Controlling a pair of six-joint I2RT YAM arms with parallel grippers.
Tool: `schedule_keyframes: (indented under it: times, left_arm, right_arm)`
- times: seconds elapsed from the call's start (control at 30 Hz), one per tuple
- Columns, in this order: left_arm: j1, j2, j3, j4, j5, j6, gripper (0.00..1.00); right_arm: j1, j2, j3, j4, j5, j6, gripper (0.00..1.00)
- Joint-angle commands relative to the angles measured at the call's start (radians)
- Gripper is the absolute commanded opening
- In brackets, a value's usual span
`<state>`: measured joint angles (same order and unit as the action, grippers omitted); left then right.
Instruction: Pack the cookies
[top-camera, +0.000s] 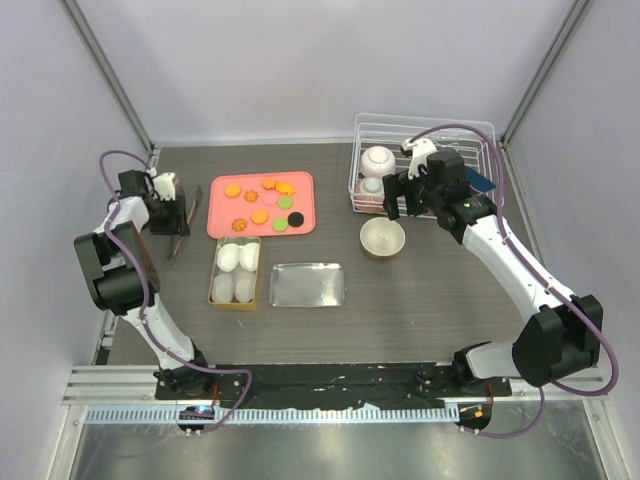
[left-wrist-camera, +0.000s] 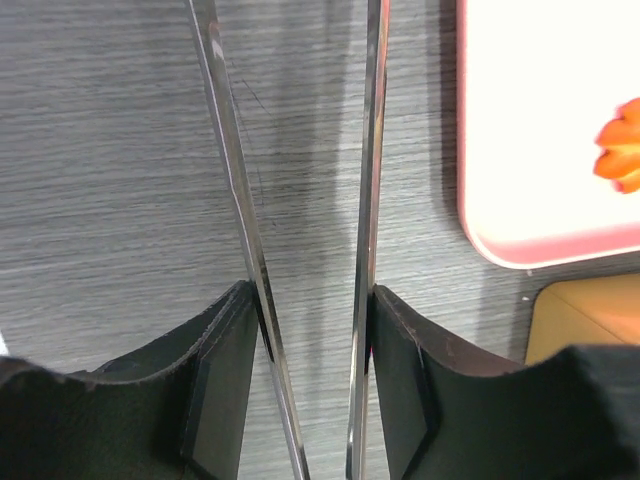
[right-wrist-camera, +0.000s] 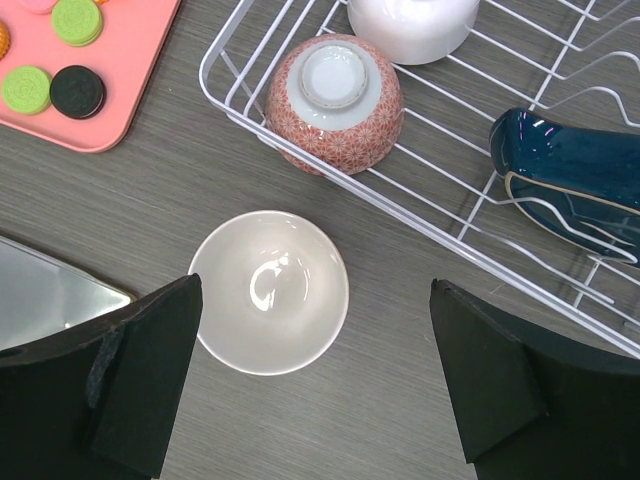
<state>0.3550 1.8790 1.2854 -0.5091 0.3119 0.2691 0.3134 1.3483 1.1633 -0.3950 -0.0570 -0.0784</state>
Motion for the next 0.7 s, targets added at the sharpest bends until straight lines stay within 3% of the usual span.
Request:
schedule_keyframes:
  times: [0.0,0.67]
  left_arm:
    - [0.002,-0.104,0.006,0.003,0.046,-0.027,0.51]
    - [-0.004,-0.251,0.048,-0.045,0.059,-0.067,0.54]
  right_arm:
    - [0.009,-0.002,0.044,0.012,0.011,-0.015,1.0]
    - [0.019,0.008,0.045,0.01,0.019,-0.018,1.0]
